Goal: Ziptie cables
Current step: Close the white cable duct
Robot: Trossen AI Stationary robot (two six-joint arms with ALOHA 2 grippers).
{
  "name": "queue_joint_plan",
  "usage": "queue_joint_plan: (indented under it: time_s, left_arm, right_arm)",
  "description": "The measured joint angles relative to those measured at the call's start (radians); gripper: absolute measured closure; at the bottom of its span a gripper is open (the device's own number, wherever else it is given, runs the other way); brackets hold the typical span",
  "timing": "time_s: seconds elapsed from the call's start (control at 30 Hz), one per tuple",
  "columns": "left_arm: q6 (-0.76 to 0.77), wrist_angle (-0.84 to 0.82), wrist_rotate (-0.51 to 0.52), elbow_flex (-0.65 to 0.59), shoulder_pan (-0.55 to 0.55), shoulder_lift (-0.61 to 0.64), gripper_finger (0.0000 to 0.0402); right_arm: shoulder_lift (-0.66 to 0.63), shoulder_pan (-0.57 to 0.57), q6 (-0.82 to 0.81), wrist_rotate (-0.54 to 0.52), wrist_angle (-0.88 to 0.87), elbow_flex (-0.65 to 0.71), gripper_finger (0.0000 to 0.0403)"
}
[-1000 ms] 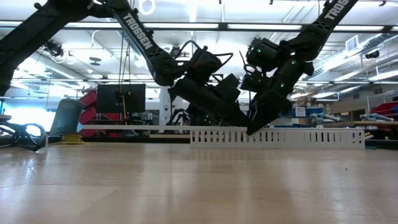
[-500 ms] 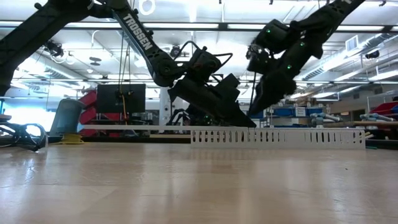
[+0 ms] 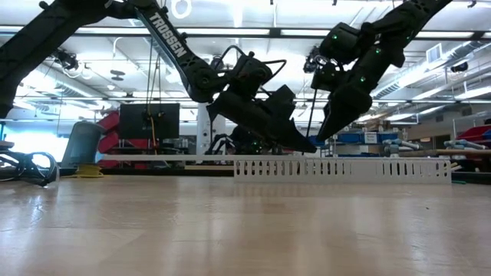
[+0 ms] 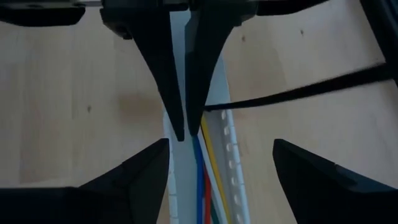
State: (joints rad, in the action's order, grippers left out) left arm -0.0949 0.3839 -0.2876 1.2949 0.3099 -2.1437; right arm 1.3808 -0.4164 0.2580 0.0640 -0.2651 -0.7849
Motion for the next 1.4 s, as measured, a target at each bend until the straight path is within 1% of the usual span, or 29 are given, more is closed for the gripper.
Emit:
queue_joint_plan:
  time_s: [0.2,0.33,0.43,0.57,0.7,0.8,0.93,1.1,1.2,1.4]
  left_arm:
    - [-0.003,0.040,0.001,0.001,0.000,0.018,0.0401]
    - [-0.007,0.033,-0.001,0.003,0.005,0.079,0.0400]
    - [-0.045,-0.058,-0.001,0.003,0.009,0.146,0.0400]
    - [-0.099,-0.252,0.002,0.004,0.009,0.210,0.0400]
    - [-0.110,-0.401,0.028,0.003,0.008,0.204,0.0400]
    - [-0.109,-0.438,0.032,0.000,0.009,0.190,0.0400]
    - [-0.109,-0.407,0.036,-0.026,0.008,0.190,0.0400]
    - [-0.105,-0.372,0.094,-0.043,0.009,0.183,0.0400]
    - [-0.108,-0.374,0.107,-0.044,0.009,0.167,0.0400]
    - [-0.108,-0.349,0.100,-0.044,0.009,0.144,0.0400]
  right_arm:
    - [0.000,0.000,-0.006,0.000,-0.034,0.000,0.0136]
    - [0.000,-0.001,-0.012,0.000,-0.059,0.001,0.0142]
    - [0.000,-0.005,-0.013,0.000,-0.064,0.001,0.0145]
    - [0.000,-0.007,0.006,0.001,-0.059,0.001,0.0146]
    - [0.006,-0.007,0.041,0.015,-0.036,0.002,0.0142]
    - [0.007,-0.007,0.049,0.016,-0.019,0.002,0.0142]
    - [0.007,-0.007,0.049,0.017,0.009,0.002,0.0147]
    - [0.008,-0.007,0.050,0.046,0.043,0.002,0.0146]
    - [0.008,-0.007,0.046,0.064,0.044,0.003,0.0137]
    - [0.009,-0.007,0.042,0.070,0.097,0.056,0.0112]
